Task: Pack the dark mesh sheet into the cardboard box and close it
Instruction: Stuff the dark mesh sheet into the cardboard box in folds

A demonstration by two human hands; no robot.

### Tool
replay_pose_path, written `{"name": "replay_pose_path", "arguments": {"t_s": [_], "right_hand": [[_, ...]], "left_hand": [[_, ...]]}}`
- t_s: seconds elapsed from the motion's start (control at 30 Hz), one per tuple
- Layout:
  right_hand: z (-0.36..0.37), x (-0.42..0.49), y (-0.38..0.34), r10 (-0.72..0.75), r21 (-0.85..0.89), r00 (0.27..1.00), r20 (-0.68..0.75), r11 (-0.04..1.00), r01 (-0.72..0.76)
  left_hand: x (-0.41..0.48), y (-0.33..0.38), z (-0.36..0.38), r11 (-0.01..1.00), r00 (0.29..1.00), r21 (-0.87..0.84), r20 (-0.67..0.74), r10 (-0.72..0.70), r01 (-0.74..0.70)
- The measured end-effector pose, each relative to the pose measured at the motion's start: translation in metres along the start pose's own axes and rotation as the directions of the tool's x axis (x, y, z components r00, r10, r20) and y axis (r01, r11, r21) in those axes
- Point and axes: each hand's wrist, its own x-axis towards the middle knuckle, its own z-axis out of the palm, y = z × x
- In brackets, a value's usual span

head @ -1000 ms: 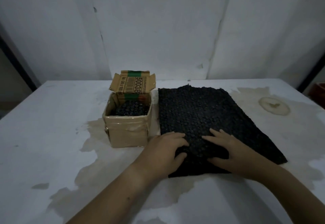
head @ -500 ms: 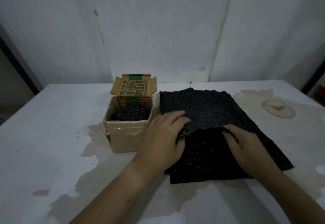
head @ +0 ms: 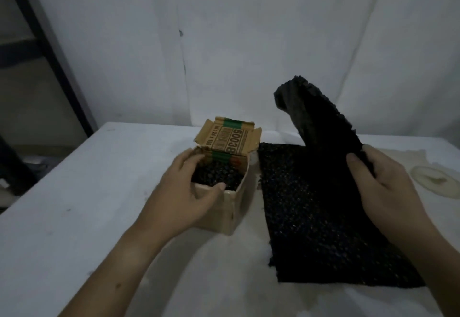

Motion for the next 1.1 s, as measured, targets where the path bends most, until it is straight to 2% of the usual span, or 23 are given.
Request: {"name": "replay_pose_path", "arguments": {"t_s": [0.07, 0.17, 0.27, 0.33, 0.4, 0.47, 0.53, 0.63, 0.67, 0.7, 0.73, 0.8, 0.83, 0.9, 0.93, 1.0, 1.07, 1.1], "right_hand": [[0.009, 0.004, -0.013, -0.05, 0.018, 0.998, 0.032, 0.999, 0.049], [0.029, 0.01, -0.037, -0.152, 0.067, 0.982, 0.116, 0.987, 0.145], [0.051, 0.015, -0.06, -0.28, 0.06, 0.935, 0.219, 0.96, 0.274], [0.066, 0.017, -0.072, -0.334, 0.032, 0.892, 0.304, 0.94, 0.34], [0.082, 0.016, -0.079, -0.33, -0.027, 0.855, 0.4, 0.928, 0.371], [0.096, 0.014, -0.082, -0.317, -0.086, 0.814, 0.486, 0.91, 0.406], [0.108, 0.012, -0.084, -0.308, -0.123, 0.778, 0.547, 0.89, 0.439], [0.119, 0.011, -0.083, -0.29, -0.162, 0.732, 0.616, 0.863, 0.478], [0.122, 0.011, -0.082, -0.274, -0.182, 0.722, 0.636, 0.855, 0.485], [0.123, 0.01, -0.081, -0.259, -0.2, 0.711, 0.654, 0.848, 0.492], [0.124, 0.01, -0.082, -0.245, -0.206, 0.7, 0.671, 0.845, 0.493], [0.124, 0.01, -0.086, -0.213, -0.156, 0.681, 0.7, 0.886, 0.437], [0.122, 0.012, -0.088, -0.199, -0.083, 0.684, 0.702, 0.931, 0.355], [0.116, 0.022, -0.088, -0.18, 0.014, 0.752, 0.634, 0.975, 0.222], [0.113, 0.03, -0.085, -0.182, -0.006, 0.799, 0.573, 0.974, 0.226], [0.107, 0.045, -0.076, -0.165, -0.219, 0.86, 0.484, 0.928, 0.301], [0.107, 0.052, -0.069, -0.066, -0.425, 0.857, 0.51, 0.848, 0.318], [0.111, 0.052, -0.066, -0.023, -0.467, 0.84, 0.542, 0.823, 0.323]], "left_hand": [[-0.001, -0.007, 0.002, 0.995, 0.998, -0.096, 0.06, 0.0, 0.005], [-0.002, -0.003, 0.007, 0.988, 0.999, -0.15, 0.017, 0.033, -0.03], [-0.005, 0.001, 0.009, 0.983, 1.0, -0.183, -0.003, 0.021, -0.021], [-0.006, -0.001, 0.006, 0.954, 1.0, -0.3, 0.023, 0.015, -0.007], [-0.006, -0.003, 0.0, 0.912, 0.996, -0.403, 0.075, -0.049, 0.075], [-0.007, -0.009, -0.002, 0.842, 0.982, -0.506, 0.118, -0.146, 0.186], [-0.006, -0.012, -0.004, 0.747, 0.974, -0.627, 0.096, -0.206, 0.22], [0.004, -0.008, -0.018, 0.545, 0.96, -0.822, 0.007, -0.28, 0.165], [0.008, -0.008, -0.025, 0.511, 0.952, -0.848, -0.029, -0.304, 0.137], [0.011, -0.009, -0.032, 0.559, 0.953, -0.823, -0.078, -0.291, 0.104], [0.013, -0.01, -0.038, 0.664, 0.968, -0.746, -0.121, -0.221, 0.058], [0.015, -0.013, -0.047, 0.877, 0.991, -0.479, -0.133, -0.032, -0.036], [0.017, -0.012, -0.051, 0.937, 0.995, -0.34, -0.09, 0.051, -0.079], [0.022, -0.011, -0.054, 0.987, 0.992, -0.12, 0.053, 0.11, -0.103], [0.025, -0.011, -0.054, 0.995, 0.988, -0.035, 0.118, 0.098, -0.095], [0.029, -0.008, -0.053, 0.993, 0.972, 0.08, 0.224, 0.065, -0.085], [0.033, -0.006, -0.049, 0.986, 0.96, 0.146, 0.276, 0.042, -0.085], [0.035, -0.005, -0.047, 0.981, 0.954, 0.176, 0.299, 0.029, -0.085]]}}
